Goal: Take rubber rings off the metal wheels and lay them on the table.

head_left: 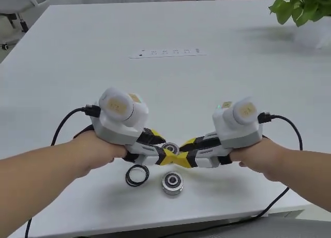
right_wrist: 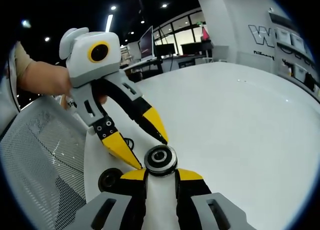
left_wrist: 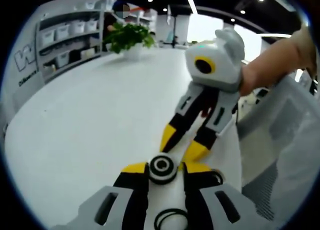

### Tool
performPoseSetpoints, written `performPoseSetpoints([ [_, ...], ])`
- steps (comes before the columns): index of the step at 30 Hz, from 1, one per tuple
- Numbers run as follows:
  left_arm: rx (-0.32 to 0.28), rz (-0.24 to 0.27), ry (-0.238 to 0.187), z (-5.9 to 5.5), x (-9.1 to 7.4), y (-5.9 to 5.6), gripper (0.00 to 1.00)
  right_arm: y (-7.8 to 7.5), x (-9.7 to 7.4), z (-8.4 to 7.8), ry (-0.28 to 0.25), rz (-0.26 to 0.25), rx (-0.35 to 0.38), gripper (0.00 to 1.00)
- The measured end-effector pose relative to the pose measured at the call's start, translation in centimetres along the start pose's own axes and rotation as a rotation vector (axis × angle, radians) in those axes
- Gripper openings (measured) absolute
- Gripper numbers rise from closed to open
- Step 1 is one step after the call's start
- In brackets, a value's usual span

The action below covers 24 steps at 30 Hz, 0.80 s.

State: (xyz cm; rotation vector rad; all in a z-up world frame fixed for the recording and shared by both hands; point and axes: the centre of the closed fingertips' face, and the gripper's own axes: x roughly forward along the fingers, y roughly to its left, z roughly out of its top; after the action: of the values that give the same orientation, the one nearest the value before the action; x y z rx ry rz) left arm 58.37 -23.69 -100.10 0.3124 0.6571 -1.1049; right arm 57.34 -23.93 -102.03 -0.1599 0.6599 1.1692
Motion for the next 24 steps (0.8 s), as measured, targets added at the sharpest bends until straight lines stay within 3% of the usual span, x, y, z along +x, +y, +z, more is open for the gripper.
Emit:
performPoseSetpoints([
  [6, 0.02, 0.002, 0.015, -0.27, 0.27, -0.2, 0.22, 0.06, -0.02, -0.01, -0.001, 0.001, -0.007, 0.18],
  [15, 0.104, 0.031, 0.024, -0.27, 0.06, 0.11, 0.14, 0.05, 0.02, -0.04, 0.002, -0.004, -0.024, 0.18],
  [24, 0.1, 0.039, 0.016, -0.17, 0.14, -0.01, 0.14, 0.03, -0.03, -0.18, 0.01, -0.012, -0.044, 0.15],
])
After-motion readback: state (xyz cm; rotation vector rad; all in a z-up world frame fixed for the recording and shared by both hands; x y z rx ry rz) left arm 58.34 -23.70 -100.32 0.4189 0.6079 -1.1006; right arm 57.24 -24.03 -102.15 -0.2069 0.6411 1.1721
